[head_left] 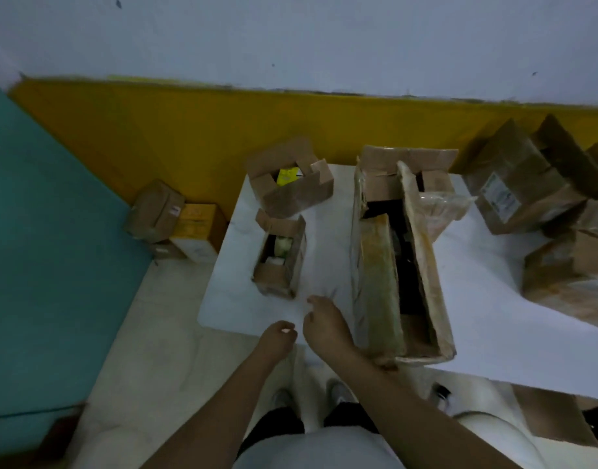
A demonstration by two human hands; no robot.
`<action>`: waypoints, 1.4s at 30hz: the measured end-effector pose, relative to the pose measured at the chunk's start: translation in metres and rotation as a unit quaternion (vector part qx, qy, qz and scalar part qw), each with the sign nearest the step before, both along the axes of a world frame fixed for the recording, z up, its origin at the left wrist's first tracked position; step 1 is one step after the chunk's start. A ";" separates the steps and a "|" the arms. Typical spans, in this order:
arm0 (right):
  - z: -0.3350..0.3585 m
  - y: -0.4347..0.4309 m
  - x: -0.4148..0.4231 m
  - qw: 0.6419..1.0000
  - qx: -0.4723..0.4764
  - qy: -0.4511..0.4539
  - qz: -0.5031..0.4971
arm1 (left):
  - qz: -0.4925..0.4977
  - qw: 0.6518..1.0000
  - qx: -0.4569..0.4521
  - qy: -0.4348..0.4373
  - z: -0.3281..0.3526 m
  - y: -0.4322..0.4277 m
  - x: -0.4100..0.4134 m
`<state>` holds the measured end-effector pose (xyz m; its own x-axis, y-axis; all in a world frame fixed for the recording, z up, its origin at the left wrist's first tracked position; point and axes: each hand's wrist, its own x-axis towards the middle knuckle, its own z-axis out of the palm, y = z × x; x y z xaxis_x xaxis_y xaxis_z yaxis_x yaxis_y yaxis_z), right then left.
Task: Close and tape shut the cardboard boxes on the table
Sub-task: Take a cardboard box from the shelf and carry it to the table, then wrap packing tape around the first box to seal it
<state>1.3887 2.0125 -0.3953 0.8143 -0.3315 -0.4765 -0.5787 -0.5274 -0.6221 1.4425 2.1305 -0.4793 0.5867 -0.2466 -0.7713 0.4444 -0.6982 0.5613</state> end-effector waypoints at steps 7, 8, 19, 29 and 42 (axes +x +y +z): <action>-0.107 0.000 -0.041 0.993 0.013 0.108 -0.042 | 0.028 0.998 0.046 0.014 -0.049 0.004 -0.039; -0.116 0.002 -0.045 0.993 0.014 0.109 -0.046 | 0.037 0.998 0.039 0.011 -0.054 -0.001 -0.043; -0.143 0.003 -0.057 0.989 0.061 0.100 -0.089 | 0.145 0.982 -0.111 -0.041 -0.095 -0.024 -0.057; -0.095 0.002 -0.049 0.950 0.211 0.165 -0.161 | 0.081 0.996 -0.048 0.001 -0.049 -0.020 -0.041; 0.056 0.032 0.004 0.900 0.351 -0.027 -0.257 | 0.051 0.954 -0.114 -0.272 0.157 0.008 -0.006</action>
